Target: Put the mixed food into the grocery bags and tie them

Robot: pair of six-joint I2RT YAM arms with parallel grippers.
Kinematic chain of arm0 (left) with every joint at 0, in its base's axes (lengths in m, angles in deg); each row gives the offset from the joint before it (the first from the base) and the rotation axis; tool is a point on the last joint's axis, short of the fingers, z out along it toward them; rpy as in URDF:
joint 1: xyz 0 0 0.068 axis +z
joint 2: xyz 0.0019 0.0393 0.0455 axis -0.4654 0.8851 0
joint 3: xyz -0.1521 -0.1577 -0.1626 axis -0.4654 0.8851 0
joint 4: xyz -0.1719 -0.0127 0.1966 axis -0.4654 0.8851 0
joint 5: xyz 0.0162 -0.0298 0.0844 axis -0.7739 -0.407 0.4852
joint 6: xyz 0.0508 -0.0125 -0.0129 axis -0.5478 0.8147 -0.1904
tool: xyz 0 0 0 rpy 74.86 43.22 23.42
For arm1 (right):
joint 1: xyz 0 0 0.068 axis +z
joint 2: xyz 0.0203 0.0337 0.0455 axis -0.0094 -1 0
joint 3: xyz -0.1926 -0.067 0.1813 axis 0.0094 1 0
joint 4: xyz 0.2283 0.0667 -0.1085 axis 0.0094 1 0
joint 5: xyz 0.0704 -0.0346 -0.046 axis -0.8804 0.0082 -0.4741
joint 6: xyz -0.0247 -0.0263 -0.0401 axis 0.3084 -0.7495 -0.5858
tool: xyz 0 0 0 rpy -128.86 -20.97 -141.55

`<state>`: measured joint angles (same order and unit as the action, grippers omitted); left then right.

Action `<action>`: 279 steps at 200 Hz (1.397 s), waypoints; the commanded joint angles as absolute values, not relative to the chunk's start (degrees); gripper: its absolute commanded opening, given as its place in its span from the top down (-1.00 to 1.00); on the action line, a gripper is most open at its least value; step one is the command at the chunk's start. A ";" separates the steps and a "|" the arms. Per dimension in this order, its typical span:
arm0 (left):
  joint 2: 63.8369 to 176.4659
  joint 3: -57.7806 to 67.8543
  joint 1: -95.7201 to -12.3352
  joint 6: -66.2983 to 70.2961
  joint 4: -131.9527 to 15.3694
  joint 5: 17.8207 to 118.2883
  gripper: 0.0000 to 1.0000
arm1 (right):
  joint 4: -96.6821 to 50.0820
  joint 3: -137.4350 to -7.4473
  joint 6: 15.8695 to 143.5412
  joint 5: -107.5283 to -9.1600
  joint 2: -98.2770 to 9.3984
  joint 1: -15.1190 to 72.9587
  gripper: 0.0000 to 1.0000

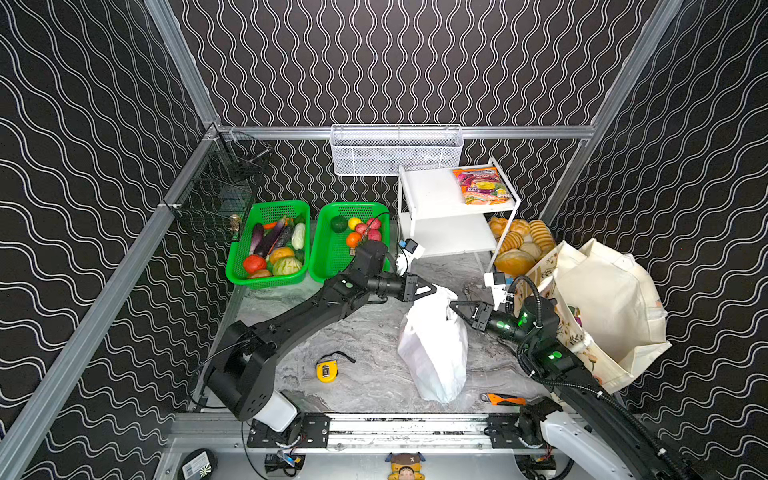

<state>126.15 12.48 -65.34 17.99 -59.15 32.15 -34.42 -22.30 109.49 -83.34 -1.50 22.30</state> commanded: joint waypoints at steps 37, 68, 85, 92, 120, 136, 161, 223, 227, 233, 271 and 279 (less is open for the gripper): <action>126.25 12.73 -65.48 19.35 -64.00 28.66 1.00 | -39.81 -22.79 111.84 -84.89 -3.15 22.38 0.71; 125.97 12.52 -65.48 18.63 -62.73 28.65 1.00 | -41.25 -24.20 111.35 -84.84 -4.24 22.33 0.58; 125.94 12.68 -65.52 19.05 -63.23 28.58 1.00 | -42.23 -24.43 111.48 -86.26 -5.56 22.33 0.58; 126.02 12.68 -65.46 19.14 -63.47 28.56 1.00 | -43.28 -24.32 111.93 -87.16 -6.06 22.39 0.58; 126.16 12.42 -65.48 19.14 -63.21 28.69 1.00 | -45.07 -23.56 113.16 -89.09 -6.30 22.42 0.55; 126.17 12.31 -65.47 18.97 -63.04 28.90 1.00 | -43.74 -23.44 112.59 -89.16 -5.24 22.42 0.53; 126.36 12.22 -65.49 18.88 -62.60 29.27 1.00 | -42.76 -23.35 112.84 -90.44 -4.09 22.42 0.49; 126.51 12.07 -65.63 19.14 -63.19 28.83 1.00 | -41.47 -25.46 111.78 -91.29 -5.62 22.76 0.62; 126.51 12.04 -65.69 19.16 -63.03 28.90 1.00 | -41.67 -25.50 111.83 -91.21 -5.79 22.77 0.65; 126.51 12.00 -65.66 18.98 -62.80 28.92 1.00 | -41.89 -25.58 111.92 -90.95 -5.90 22.90 0.67; 126.43 11.95 -65.78 18.88 -62.68 28.65 1.00 | -38.95 -26.91 109.73 -87.82 -6.66 23.45 0.62; 126.43 11.95 -65.80 18.81 -62.72 28.65 1.00 | -39.14 -26.74 109.59 -87.40 -6.67 23.47 0.62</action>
